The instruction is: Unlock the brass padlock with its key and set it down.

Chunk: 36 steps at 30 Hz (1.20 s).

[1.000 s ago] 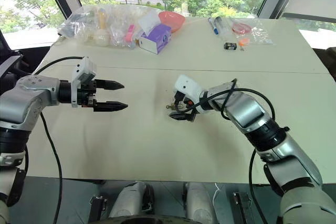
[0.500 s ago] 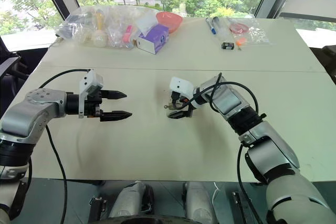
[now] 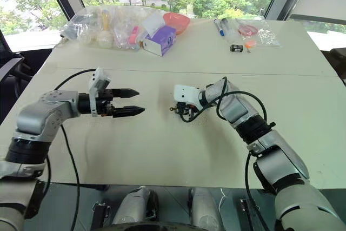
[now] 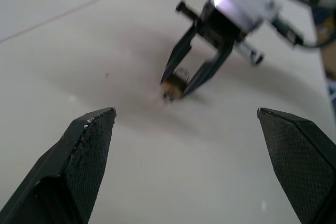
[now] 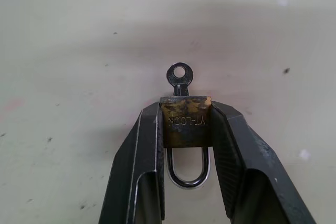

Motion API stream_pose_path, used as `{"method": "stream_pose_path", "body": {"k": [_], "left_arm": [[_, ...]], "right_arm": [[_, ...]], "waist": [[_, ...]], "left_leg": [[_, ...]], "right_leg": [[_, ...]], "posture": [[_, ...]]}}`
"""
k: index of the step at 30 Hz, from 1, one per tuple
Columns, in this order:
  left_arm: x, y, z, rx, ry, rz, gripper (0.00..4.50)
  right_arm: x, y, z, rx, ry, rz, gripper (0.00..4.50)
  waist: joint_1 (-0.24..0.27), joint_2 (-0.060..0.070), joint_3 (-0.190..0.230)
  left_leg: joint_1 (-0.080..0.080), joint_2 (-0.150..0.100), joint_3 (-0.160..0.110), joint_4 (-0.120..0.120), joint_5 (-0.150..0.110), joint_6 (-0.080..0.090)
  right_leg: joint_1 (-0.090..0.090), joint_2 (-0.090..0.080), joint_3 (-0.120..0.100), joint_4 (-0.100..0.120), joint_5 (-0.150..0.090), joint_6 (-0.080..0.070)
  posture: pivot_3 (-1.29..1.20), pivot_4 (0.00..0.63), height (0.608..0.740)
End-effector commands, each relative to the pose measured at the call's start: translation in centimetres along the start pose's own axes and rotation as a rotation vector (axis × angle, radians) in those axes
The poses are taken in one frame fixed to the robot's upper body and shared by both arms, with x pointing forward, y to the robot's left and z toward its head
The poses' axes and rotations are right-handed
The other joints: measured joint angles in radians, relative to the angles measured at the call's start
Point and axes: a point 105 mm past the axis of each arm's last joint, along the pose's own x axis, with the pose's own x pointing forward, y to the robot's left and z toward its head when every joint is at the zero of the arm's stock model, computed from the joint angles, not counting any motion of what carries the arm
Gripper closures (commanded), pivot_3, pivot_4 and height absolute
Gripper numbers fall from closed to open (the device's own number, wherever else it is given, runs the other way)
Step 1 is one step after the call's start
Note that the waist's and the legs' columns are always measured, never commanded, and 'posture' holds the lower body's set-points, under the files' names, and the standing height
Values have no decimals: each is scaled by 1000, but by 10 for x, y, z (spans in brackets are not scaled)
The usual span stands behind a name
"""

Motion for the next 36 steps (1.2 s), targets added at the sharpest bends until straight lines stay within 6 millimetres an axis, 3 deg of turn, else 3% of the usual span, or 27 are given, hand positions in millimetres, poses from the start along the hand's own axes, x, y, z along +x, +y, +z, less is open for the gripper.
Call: {"method": "stream_pose_path", "body": {"k": [1, 5, 12, 15, 20, 27, 31, 36], "left_arm": [[5, 8, 21, -42, -106, -17, 0], [16, 22, 29, -65, -149, -14, 0], [28, 28, 44, -89, -202, -60, 0], [32, 23, 47, -90, -207, -111, 814], [35, 22, 45, -86, -193, -120, 3339], [37, 24, 43, -87, -191, -111, 3339], [37, 26, 48, -84, -212, -103, 4489], [37, 25, 47, -69, -198, -113, 4489]], "right_arm": [[-26, -33, 59, -175, -180, -257, 3818], [-43, -33, 83, -266, -232, -335, 3818], [-52, -37, 89, -271, -232, -390, 3818], [-52, -37, 90, -270, -235, -401, 3818], [-52, -37, 91, -265, -237, -411, 3818], [-52, -34, 96, -272, -250, -400, 3818], [-51, -33, 97, -273, -255, -392, 3818], [-50, -30, 98, -271, -257, -383, 3818]], "waist": [[-6, 1, 0], [-6, 1, 0], [0, 1, 0], [-3, 1, 0], [-5, 1, 0], [-2, 1, 0], [-2, 1, 0], [-4, 1, 0]], "left_leg": [[-1, 0, 0, 0, 0, 0], [0, 1, 0, -2, 1, -2], [-1, 0, 0, -1, 1, -2], [-1, 0, 0, -1, 1, -2], [-1, 0, 0, -1, 1, -2], [-1, 0, 0, -1, 1, -2], [-1, 0, 0, -1, 1, -2], [-1, 0, 0, -1, 1, -2]], "right_leg": [[-1, 0, 0, 0, 0, 0], [-2, 1, 0, 0, 0, 0], [-1, 1, 0, 0, 0, 0], [-1, 1, 0, 0, 0, 0], [-1, 1, 0, 0, 0, 0], [-1, 1, 0, 0, 0, 0], [-1, 1, 0, 0, 0, 0], [-1, 1, 0, 0, 0, 0]], "posture": [[0, 150, 734], [0, 150, 734], [0, 150, 734], [0, 150, 734], [0, 150, 734], [0, 150, 734], [0, 150, 734], [0, 150, 734]]}}
